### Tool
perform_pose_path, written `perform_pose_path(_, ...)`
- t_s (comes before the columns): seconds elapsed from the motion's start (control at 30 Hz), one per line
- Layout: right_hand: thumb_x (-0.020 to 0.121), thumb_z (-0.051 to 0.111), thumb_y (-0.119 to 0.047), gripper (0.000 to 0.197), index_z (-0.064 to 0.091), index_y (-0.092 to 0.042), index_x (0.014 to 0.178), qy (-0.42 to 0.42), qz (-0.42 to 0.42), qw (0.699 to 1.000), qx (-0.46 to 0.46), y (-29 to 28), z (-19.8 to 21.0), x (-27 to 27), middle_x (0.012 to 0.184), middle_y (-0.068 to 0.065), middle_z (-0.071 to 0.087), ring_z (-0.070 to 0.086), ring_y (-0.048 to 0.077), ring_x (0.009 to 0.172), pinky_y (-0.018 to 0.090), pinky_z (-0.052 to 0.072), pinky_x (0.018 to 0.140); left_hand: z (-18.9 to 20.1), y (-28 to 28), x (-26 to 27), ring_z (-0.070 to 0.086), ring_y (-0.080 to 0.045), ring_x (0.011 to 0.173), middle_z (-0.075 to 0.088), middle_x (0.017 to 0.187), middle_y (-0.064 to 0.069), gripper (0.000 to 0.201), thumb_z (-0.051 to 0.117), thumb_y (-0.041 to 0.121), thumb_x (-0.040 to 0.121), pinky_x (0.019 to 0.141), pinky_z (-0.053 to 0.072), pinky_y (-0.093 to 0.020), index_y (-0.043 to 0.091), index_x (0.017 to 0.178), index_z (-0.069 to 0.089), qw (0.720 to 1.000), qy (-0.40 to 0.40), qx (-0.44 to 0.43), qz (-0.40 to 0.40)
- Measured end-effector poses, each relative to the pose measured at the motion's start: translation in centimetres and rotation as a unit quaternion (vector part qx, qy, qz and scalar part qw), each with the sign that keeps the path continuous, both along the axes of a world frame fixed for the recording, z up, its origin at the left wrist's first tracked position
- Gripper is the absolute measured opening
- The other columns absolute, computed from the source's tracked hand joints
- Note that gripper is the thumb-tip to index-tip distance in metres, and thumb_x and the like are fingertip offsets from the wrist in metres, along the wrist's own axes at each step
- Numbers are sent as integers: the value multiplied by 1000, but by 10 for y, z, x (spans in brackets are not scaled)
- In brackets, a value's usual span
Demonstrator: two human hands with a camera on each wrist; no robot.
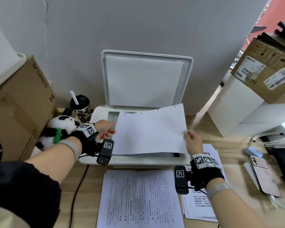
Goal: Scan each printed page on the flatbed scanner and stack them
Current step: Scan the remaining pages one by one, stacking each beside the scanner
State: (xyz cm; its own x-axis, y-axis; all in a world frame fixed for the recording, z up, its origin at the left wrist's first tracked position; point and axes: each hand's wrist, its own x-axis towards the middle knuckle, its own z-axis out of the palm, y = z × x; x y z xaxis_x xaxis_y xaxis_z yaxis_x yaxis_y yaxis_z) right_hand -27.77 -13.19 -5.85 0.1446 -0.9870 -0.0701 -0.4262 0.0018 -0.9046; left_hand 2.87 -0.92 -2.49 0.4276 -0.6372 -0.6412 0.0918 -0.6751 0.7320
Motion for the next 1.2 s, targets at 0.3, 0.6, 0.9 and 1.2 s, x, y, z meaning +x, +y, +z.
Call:
perform_pose_path(0.3,97,46,-12,25,61,-20,79,-130,6,991,32,4,11,-26,83,8,50,41,19,79,29,34,68,-3,7,-12,28,-6,30,48,59,-1,15,55,15,93,33,20,-10,11,81,47,998,57,-10,5)
perform_pose_path(0.6,86,60,2,18,70,-13,85,-172,-18,984,-46,8,29,-37,58,-8,52,43,-1,53,8,37,54,39,16,-13,52,-13,64,75,80,-1,30,36,27,92,58,31,-24,15,81,61,978,96,-181,42)
perform_pose_path(0.9,92,51,-8,36,75,-23,70,-212,-8,976,50,19,30,-35,79,-7,71,61,8,71,15,45,57,28,39,-7,58,-18,88,65,112,-7,29,54,27,92,69,50,-23,7,107,68,987,80,-140,-25)
perform_pose_path(1.2,89,62,-10,41,53,-5,128,14,84,987,137,40,15,-35,112,13,64,64,20,84,26,54,64,-18,53,-15,58,-30,94,60,113,-20,47,54,-12,84,87,49,-40,6,128,54,996,-50,-74,-21)
